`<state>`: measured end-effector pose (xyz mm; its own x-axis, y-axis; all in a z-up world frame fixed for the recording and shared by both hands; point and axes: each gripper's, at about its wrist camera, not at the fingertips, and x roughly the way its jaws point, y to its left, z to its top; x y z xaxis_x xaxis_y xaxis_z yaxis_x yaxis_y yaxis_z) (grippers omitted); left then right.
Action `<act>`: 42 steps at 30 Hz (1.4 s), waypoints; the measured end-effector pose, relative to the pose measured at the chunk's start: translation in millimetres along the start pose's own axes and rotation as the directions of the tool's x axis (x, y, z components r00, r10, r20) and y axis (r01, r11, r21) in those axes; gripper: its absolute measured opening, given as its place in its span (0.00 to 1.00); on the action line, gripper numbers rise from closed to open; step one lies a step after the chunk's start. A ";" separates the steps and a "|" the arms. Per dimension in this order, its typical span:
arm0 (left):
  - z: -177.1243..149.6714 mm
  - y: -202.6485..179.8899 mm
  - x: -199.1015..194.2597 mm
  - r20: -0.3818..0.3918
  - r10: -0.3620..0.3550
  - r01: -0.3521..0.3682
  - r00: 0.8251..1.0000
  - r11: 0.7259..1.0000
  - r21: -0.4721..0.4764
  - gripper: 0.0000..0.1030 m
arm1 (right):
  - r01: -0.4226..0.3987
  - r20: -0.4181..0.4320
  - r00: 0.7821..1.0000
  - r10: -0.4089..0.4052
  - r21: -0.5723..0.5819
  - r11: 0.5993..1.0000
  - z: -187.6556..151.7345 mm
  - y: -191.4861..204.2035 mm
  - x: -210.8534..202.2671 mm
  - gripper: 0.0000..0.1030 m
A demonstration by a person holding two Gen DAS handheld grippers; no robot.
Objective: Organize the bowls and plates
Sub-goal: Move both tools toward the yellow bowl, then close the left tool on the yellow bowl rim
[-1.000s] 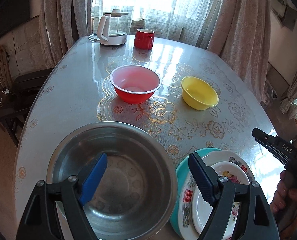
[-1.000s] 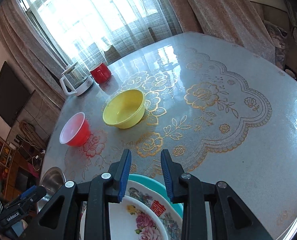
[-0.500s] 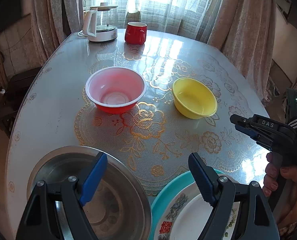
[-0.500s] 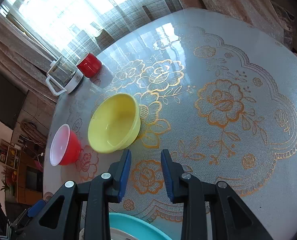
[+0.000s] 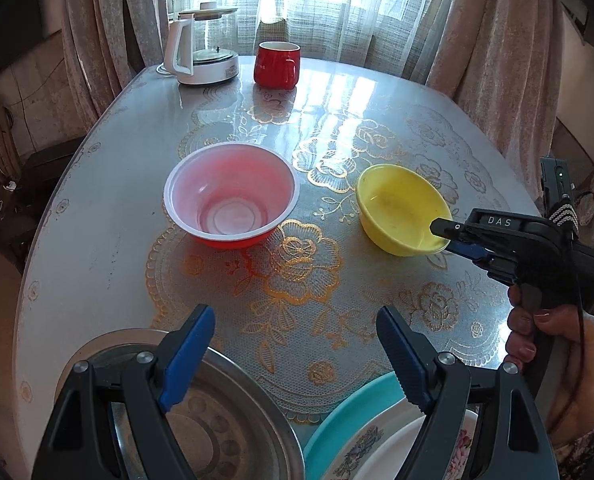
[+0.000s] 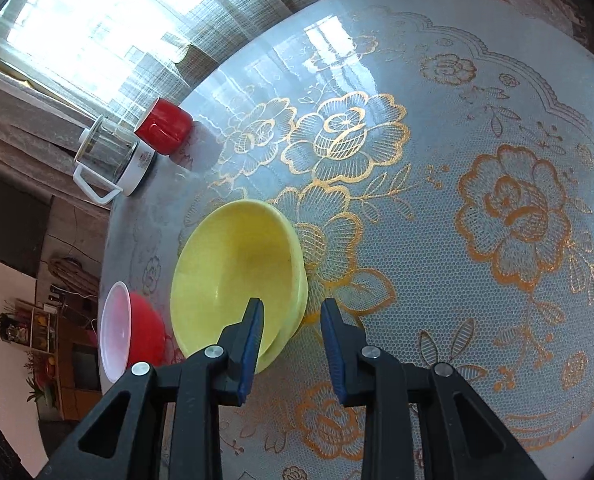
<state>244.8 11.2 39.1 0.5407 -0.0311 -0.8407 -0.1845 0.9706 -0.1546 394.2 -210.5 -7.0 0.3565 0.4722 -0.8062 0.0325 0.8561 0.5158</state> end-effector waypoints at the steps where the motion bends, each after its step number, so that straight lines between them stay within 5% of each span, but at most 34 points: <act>1: 1.9 -1.4 0.7 0.003 0.001 -0.001 1.000 1.000 0.002 0.80 | -0.003 -0.006 1.000 0.003 -0.001 1.000 -0.2 -0.2 2.7 0.20; 12: 25.3 -24.2 15.2 0.028 -0.029 0.029 0.999 0.999 0.014 0.75 | -0.031 -0.017 0.999 0.030 -0.031 0.999 -13.7 -8.6 -8.0 0.15; 31: 42.6 -66.3 81.3 -0.063 -0.007 0.010 0.998 0.999 0.043 0.69 | -0.056 -0.026 0.998 0.055 -0.011 0.998 -36.0 -28.7 -26.3 0.15; 42: 32.7 -81.2 94.9 -0.100 -0.041 0.056 0.994 0.987 0.149 0.24 | -0.099 -0.029 0.995 0.100 0.013 0.995 -49.5 -35.6 -30.0 0.15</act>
<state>337.9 -62.7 -11.2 0.4632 -0.0947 -0.8812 -0.0299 0.9920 -0.1223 336.1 -244.7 -15.5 0.3310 0.5609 -0.7588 0.0092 0.8022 0.5970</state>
